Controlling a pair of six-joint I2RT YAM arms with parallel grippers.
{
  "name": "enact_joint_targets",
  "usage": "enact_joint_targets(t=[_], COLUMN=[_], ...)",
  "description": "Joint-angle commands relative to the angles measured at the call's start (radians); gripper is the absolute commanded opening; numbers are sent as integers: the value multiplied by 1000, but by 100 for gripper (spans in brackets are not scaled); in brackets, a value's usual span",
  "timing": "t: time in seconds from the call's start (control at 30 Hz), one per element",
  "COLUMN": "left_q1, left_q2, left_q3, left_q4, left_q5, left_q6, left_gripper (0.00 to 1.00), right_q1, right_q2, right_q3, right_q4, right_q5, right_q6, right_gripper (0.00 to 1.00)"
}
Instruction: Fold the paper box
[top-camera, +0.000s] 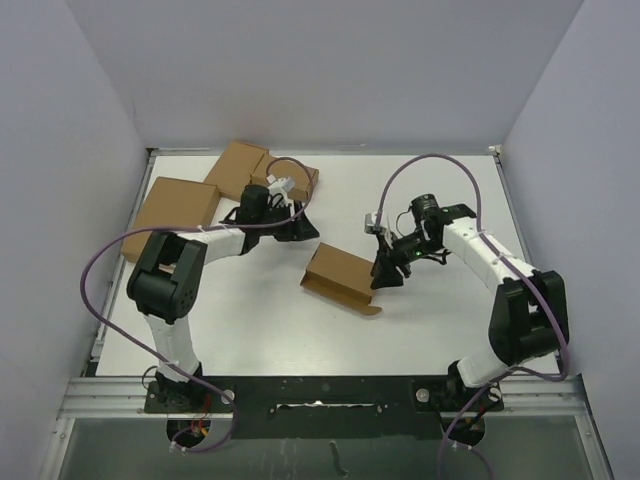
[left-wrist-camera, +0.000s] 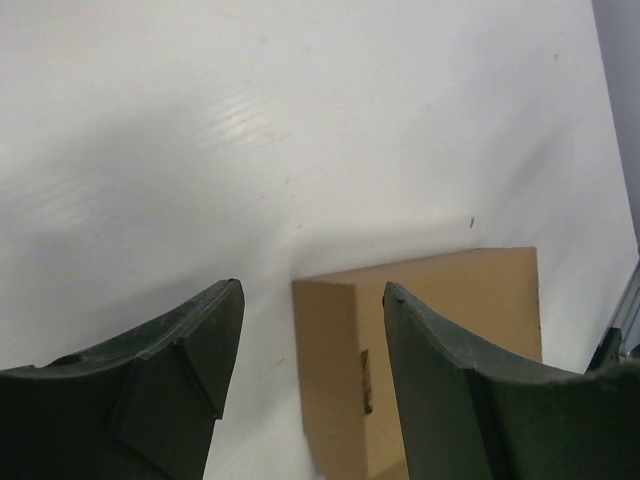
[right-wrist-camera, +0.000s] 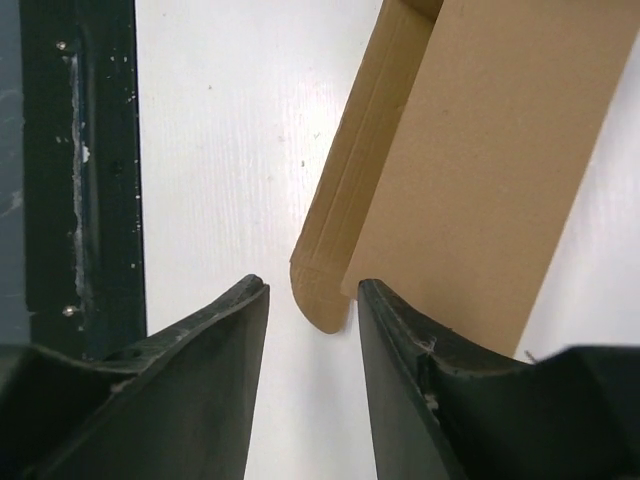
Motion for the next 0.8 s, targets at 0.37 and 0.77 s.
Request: enact_joint_targets(t=[0.37,0.77], left_q1=[-62,-215], left_q2=[-573,-681], left_q3=[-486,-716], left_q4=[184,302], left_q5=[-90,-201], left_q6=[-17,-272], left_gripper=[56,65], right_q1=[-111,-206], right_q2=[-126,143], right_q3=[-37,28], right_q4=[260,272], right_q5=[-64,-47], right_q6=[153,405], right_gripper=[76,73])
